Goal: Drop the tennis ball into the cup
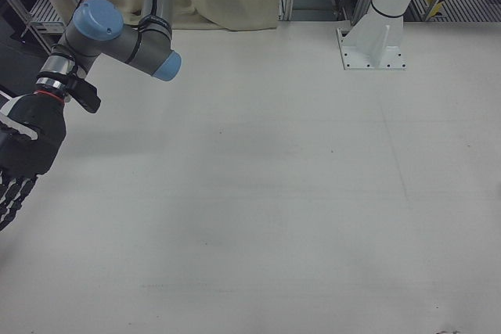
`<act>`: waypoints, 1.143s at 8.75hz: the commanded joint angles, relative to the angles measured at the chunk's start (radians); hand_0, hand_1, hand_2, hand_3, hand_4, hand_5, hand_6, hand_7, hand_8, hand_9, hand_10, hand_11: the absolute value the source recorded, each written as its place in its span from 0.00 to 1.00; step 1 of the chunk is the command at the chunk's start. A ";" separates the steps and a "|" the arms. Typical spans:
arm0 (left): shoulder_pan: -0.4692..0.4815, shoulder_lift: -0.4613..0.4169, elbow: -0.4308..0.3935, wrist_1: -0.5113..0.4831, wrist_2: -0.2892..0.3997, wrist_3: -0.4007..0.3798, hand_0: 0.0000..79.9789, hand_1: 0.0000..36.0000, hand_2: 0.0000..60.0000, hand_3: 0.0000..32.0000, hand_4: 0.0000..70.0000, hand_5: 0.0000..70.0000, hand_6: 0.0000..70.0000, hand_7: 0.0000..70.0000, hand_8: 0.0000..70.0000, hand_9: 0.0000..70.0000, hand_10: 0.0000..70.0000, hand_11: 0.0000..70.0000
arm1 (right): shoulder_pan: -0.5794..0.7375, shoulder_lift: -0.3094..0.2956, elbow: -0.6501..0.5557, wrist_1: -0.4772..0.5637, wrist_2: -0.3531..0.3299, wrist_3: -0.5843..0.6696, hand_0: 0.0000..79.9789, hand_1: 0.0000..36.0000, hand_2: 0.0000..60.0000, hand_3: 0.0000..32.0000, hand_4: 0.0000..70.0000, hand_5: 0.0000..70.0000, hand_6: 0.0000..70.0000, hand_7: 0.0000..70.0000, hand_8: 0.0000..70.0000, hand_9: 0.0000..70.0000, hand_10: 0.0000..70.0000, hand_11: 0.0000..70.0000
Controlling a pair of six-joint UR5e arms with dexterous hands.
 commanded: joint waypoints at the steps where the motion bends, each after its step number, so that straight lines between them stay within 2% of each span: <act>1: 0.027 0.006 -0.057 0.010 0.002 0.002 1.00 0.60 0.00 0.00 0.76 0.35 1.00 1.00 0.82 1.00 0.47 0.68 | 0.000 0.000 0.000 0.000 0.000 0.000 0.00 0.00 0.00 0.00 0.00 0.00 0.00 0.00 0.00 0.00 0.00 0.00; 3: 0.105 0.009 -0.101 0.012 0.017 0.002 1.00 0.56 0.00 0.00 0.76 0.37 1.00 1.00 0.82 1.00 0.43 0.64 | 0.000 0.000 0.000 0.000 0.000 0.000 0.00 0.00 0.00 0.00 0.00 0.00 0.00 0.00 0.00 0.00 0.00 0.00; 4: 0.159 0.018 -0.129 0.012 0.017 0.003 0.94 0.58 0.01 0.00 0.76 0.29 0.99 1.00 0.79 1.00 0.43 0.63 | 0.000 0.000 0.000 0.000 0.000 0.000 0.00 0.00 0.00 0.00 0.00 0.00 0.00 0.00 0.00 0.00 0.00 0.00; 5: 0.215 0.038 -0.147 0.010 0.017 0.003 0.83 0.53 0.03 0.00 0.75 0.31 1.00 1.00 0.80 1.00 0.41 0.61 | 0.000 0.000 0.000 0.000 0.000 0.000 0.00 0.00 0.00 0.00 0.00 0.00 0.00 0.00 0.00 0.00 0.00 0.00; 7: 0.309 0.069 -0.164 -0.002 0.017 0.006 0.73 0.45 0.15 0.00 0.72 0.29 1.00 1.00 0.79 1.00 0.40 0.58 | 0.000 0.000 0.000 0.000 0.000 0.000 0.00 0.00 0.00 0.00 0.00 0.00 0.00 0.00 0.00 0.00 0.00 0.00; 8: 0.353 0.072 -0.164 -0.017 0.017 0.006 0.71 0.43 0.14 0.00 0.70 0.26 1.00 1.00 0.78 1.00 0.39 0.58 | 0.000 0.000 -0.002 0.000 0.000 0.000 0.00 0.00 0.00 0.00 0.00 0.00 0.00 0.00 0.00 0.00 0.00 0.00; 10: 0.430 0.092 -0.163 -0.036 0.015 0.014 0.68 0.38 0.21 0.00 0.67 0.28 1.00 1.00 0.77 1.00 0.39 0.57 | 0.000 0.000 -0.002 0.000 0.000 0.000 0.00 0.00 0.00 0.00 0.00 0.00 0.00 0.00 0.00 0.00 0.00 0.00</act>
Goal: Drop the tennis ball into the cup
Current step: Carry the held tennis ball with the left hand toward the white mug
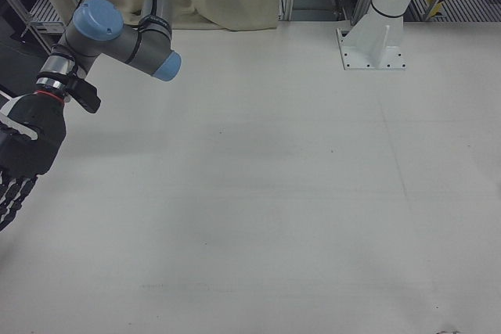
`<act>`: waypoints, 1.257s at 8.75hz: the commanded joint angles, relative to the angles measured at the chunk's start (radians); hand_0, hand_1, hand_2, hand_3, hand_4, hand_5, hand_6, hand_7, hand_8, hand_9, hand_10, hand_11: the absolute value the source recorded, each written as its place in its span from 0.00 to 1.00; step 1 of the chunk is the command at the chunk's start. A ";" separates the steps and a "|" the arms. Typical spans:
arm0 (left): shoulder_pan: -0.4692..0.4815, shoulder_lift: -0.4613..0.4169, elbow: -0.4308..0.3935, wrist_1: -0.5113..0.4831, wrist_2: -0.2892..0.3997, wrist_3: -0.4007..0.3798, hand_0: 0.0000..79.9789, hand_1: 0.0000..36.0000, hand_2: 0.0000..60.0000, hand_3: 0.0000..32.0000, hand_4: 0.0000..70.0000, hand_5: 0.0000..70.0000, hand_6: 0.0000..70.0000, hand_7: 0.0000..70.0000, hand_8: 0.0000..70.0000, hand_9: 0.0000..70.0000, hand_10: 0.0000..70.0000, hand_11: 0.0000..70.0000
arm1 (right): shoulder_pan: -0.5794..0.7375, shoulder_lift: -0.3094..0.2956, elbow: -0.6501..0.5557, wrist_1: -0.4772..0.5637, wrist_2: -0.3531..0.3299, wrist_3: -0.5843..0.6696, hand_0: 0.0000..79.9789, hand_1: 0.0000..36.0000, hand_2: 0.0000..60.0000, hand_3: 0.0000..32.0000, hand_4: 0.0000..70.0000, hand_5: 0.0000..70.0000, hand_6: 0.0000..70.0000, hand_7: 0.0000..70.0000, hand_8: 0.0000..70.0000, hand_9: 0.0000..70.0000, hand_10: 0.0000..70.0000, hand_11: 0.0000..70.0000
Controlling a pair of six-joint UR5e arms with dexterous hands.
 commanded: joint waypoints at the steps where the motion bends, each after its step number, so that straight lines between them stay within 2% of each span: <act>1: 0.089 0.026 -0.002 -0.036 0.000 0.005 0.67 0.38 0.20 0.00 0.67 0.27 1.00 1.00 0.78 1.00 0.39 0.58 | 0.000 0.000 -0.001 0.000 0.000 0.000 0.00 0.00 0.00 0.00 0.00 0.00 0.00 0.00 0.00 0.00 0.00 0.00; 2: 0.093 0.027 -0.006 -0.047 0.009 0.005 0.68 0.38 0.22 0.00 0.68 0.28 1.00 1.00 0.77 1.00 0.39 0.57 | 0.000 0.000 -0.001 0.000 0.000 0.000 0.00 0.00 0.00 0.00 0.00 0.00 0.00 0.00 0.00 0.00 0.00 0.00; 3: 0.099 0.030 -0.006 -0.062 0.041 0.006 0.67 0.38 0.19 0.00 0.67 0.26 1.00 1.00 0.78 1.00 0.40 0.58 | 0.000 0.000 -0.001 0.000 0.000 0.000 0.00 0.00 0.00 0.00 0.00 0.00 0.00 0.00 0.00 0.00 0.00 0.00; 4: 0.114 0.065 -0.006 -0.099 0.046 0.006 0.66 0.34 0.25 0.00 0.67 0.30 1.00 1.00 0.79 1.00 0.40 0.58 | 0.000 0.000 -0.001 0.000 0.000 0.000 0.00 0.00 0.00 0.00 0.00 0.00 0.00 0.00 0.00 0.00 0.00 0.00; 5: 0.126 0.114 -0.006 -0.135 0.046 0.006 0.65 0.35 0.28 0.00 0.67 0.27 1.00 1.00 0.78 1.00 0.40 0.59 | 0.000 0.000 -0.001 0.000 0.000 0.000 0.00 0.00 0.00 0.00 0.00 0.00 0.00 0.00 0.00 0.00 0.00 0.00; 6: 0.126 0.136 -0.009 -0.154 0.046 0.002 0.65 0.39 0.24 0.00 0.66 0.22 0.93 1.00 0.76 1.00 0.40 0.58 | 0.000 0.000 -0.001 0.000 0.000 0.000 0.00 0.00 0.00 0.00 0.00 0.00 0.00 0.00 0.00 0.00 0.00 0.00; 7: 0.129 0.131 -0.024 -0.153 0.046 0.006 0.66 0.41 0.28 0.00 0.66 0.25 1.00 1.00 0.77 1.00 0.40 0.58 | 0.000 0.000 -0.001 0.000 0.000 0.000 0.00 0.00 0.00 0.00 0.00 0.00 0.00 0.00 0.00 0.00 0.00 0.00; 9: 0.160 0.130 -0.025 -0.151 0.044 0.009 0.65 0.40 0.38 0.00 0.65 0.26 1.00 1.00 0.78 1.00 0.39 0.57 | 0.000 0.000 -0.001 0.000 0.000 0.000 0.00 0.00 0.00 0.00 0.00 0.00 0.00 0.00 0.00 0.00 0.00 0.00; 10: 0.159 0.131 -0.025 -0.148 0.043 0.009 0.62 0.40 0.47 0.00 0.63 0.22 0.97 1.00 0.75 1.00 0.37 0.54 | 0.000 0.000 -0.001 0.000 0.000 0.000 0.00 0.00 0.00 0.00 0.00 0.00 0.00 0.00 0.00 0.00 0.00 0.00; 11: 0.157 0.136 -0.026 -0.151 0.040 0.008 0.57 0.29 0.44 0.00 0.52 0.18 0.82 1.00 0.52 0.72 0.19 0.28 | 0.000 0.000 -0.001 0.000 0.000 0.000 0.00 0.00 0.00 0.00 0.00 0.00 0.00 0.00 0.00 0.00 0.00 0.00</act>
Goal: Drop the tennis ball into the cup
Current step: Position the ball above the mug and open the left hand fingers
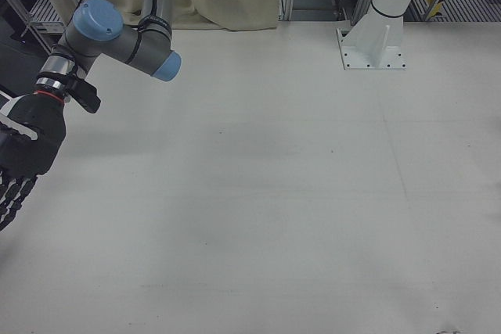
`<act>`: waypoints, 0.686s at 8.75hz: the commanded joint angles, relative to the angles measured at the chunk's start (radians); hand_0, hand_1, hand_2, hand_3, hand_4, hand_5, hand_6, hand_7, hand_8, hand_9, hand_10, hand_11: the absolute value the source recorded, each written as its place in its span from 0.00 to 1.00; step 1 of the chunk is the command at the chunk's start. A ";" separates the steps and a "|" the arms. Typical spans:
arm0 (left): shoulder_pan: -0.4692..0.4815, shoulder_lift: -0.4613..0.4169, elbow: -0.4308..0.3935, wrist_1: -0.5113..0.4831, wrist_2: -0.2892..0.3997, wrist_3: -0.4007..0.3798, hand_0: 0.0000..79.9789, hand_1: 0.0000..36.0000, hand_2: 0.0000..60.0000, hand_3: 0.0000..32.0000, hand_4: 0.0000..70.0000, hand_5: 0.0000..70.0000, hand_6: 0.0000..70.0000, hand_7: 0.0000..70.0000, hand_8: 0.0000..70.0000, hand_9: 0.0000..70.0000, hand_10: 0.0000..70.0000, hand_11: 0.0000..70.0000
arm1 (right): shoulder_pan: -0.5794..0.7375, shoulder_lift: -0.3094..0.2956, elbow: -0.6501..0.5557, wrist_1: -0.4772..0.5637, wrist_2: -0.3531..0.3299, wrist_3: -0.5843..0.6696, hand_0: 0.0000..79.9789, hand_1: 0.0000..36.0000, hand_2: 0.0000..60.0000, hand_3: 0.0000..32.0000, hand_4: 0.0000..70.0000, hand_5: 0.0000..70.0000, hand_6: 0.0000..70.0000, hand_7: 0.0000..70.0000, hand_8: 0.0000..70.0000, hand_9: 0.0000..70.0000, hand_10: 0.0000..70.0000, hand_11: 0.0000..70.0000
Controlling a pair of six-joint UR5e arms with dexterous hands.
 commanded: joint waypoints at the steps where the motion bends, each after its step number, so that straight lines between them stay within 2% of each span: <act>1: 0.003 0.006 -0.007 -0.001 -0.004 -0.001 0.59 0.48 0.34 0.00 0.32 0.06 0.25 0.48 0.06 0.12 0.01 0.02 | 0.000 0.000 0.000 0.000 0.000 0.000 0.00 0.00 0.00 0.00 0.00 0.00 0.00 0.00 0.00 0.00 0.00 0.00; 2: 0.003 0.006 -0.012 -0.001 -0.006 -0.001 0.60 0.56 0.30 0.00 0.18 0.00 0.01 0.32 0.00 0.04 0.00 0.00 | 0.000 0.000 0.000 0.000 0.000 0.000 0.00 0.00 0.00 0.00 0.00 0.00 0.00 0.00 0.00 0.00 0.00 0.00; 3: 0.002 0.008 -0.012 -0.001 -0.006 -0.001 0.60 0.58 0.33 0.00 0.08 0.02 0.02 0.25 0.00 0.03 0.00 0.00 | 0.000 0.000 0.000 0.000 0.000 0.000 0.00 0.00 0.00 0.00 0.00 0.00 0.00 0.00 0.00 0.00 0.00 0.00; 5: 0.003 0.008 -0.012 -0.001 -0.007 -0.001 0.61 0.62 0.32 0.00 0.05 0.02 0.01 0.23 0.00 0.03 0.00 0.00 | 0.000 0.000 0.000 0.000 0.000 0.000 0.00 0.00 0.00 0.00 0.00 0.00 0.00 0.00 0.00 0.00 0.00 0.00; 6: 0.003 0.008 -0.012 -0.003 -0.007 -0.001 0.61 0.62 0.35 0.00 0.03 0.03 0.07 0.21 0.01 0.02 0.00 0.00 | 0.000 0.000 0.000 0.000 0.000 0.000 0.00 0.00 0.00 0.00 0.00 0.00 0.00 0.00 0.00 0.00 0.00 0.00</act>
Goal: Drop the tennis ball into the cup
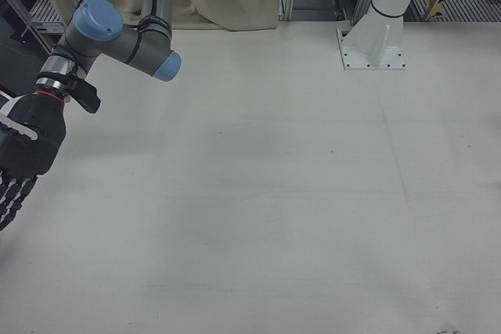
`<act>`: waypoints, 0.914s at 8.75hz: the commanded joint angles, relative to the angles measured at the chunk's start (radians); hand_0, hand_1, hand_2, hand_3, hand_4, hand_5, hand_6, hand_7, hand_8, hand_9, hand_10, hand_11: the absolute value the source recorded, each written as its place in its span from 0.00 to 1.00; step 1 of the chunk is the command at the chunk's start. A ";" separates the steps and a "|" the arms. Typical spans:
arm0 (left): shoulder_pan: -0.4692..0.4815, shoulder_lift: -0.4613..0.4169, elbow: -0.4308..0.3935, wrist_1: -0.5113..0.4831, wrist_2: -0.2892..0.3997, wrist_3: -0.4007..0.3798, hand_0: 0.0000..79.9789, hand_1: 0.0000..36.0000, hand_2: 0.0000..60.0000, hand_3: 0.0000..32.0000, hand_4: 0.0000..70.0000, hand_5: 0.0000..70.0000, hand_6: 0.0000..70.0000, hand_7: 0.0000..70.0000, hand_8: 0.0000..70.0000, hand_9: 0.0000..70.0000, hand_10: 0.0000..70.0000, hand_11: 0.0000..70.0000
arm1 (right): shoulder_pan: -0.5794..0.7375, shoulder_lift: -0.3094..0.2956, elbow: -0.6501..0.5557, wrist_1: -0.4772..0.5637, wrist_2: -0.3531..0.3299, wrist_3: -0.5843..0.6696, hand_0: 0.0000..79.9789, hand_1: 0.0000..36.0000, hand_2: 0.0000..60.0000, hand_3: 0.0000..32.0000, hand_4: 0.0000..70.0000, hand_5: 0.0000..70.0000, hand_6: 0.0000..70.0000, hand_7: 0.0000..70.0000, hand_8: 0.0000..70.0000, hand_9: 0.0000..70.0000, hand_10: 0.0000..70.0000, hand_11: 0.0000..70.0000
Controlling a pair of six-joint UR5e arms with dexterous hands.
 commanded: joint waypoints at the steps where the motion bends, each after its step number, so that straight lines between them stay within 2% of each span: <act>1: 0.000 0.000 -0.001 -0.002 -0.001 0.000 0.60 0.62 0.34 0.00 0.00 0.03 0.02 0.19 0.00 0.02 0.00 0.00 | 0.000 0.000 0.000 0.000 0.000 0.000 0.00 0.00 0.00 0.00 0.00 0.00 0.00 0.00 0.00 0.00 0.00 0.00; 2: -0.001 0.000 -0.001 -0.002 -0.001 0.000 0.60 0.62 0.33 0.00 0.00 0.01 0.00 0.18 0.00 0.01 0.00 0.00 | 0.000 0.000 0.000 0.000 0.000 0.000 0.00 0.00 0.00 0.00 0.00 0.00 0.00 0.00 0.00 0.00 0.00 0.00; 3: -0.001 0.000 -0.001 -0.003 -0.001 0.000 0.59 0.59 0.35 0.00 0.00 0.04 0.07 0.15 0.01 0.01 0.00 0.00 | 0.000 0.000 0.000 0.000 0.000 0.000 0.00 0.00 0.00 0.00 0.00 0.00 0.00 0.00 0.00 0.00 0.00 0.00; 4: -0.001 0.000 -0.001 -0.003 -0.001 0.000 0.59 0.61 0.33 0.00 0.00 0.01 0.00 0.18 0.00 0.02 0.00 0.00 | 0.000 0.000 0.000 0.000 0.000 0.000 0.00 0.00 0.00 0.00 0.00 0.00 0.00 0.00 0.00 0.00 0.00 0.00; 5: -0.003 0.000 -0.004 -0.005 -0.001 -0.002 0.60 0.60 0.36 0.00 0.00 0.04 0.12 0.15 0.02 0.01 0.00 0.00 | 0.000 0.000 0.000 0.000 0.000 0.000 0.00 0.00 0.00 0.00 0.00 0.00 0.00 0.00 0.00 0.00 0.00 0.00; 6: -0.003 0.000 -0.064 0.026 0.003 -0.005 0.60 0.65 0.38 0.00 0.00 0.02 0.01 0.19 0.00 0.02 0.00 0.00 | 0.000 0.000 0.000 0.000 0.000 0.000 0.00 0.00 0.00 0.00 0.00 0.00 0.00 0.00 0.00 0.00 0.00 0.00; 7: -0.019 -0.006 -0.115 0.079 0.003 -0.005 0.61 0.66 0.37 0.00 0.00 0.02 0.01 0.21 0.00 0.02 0.00 0.00 | 0.000 0.000 0.000 0.000 0.000 0.000 0.00 0.00 0.00 0.00 0.00 0.00 0.00 0.00 0.00 0.00 0.00 0.00; 8: -0.102 -0.035 -0.117 0.118 0.003 -0.002 0.62 0.68 0.37 0.00 0.00 0.03 0.02 0.22 0.00 0.02 0.00 0.00 | 0.000 0.000 0.000 0.000 0.000 0.000 0.00 0.00 0.00 0.00 0.00 0.00 0.00 0.00 0.00 0.00 0.00 0.00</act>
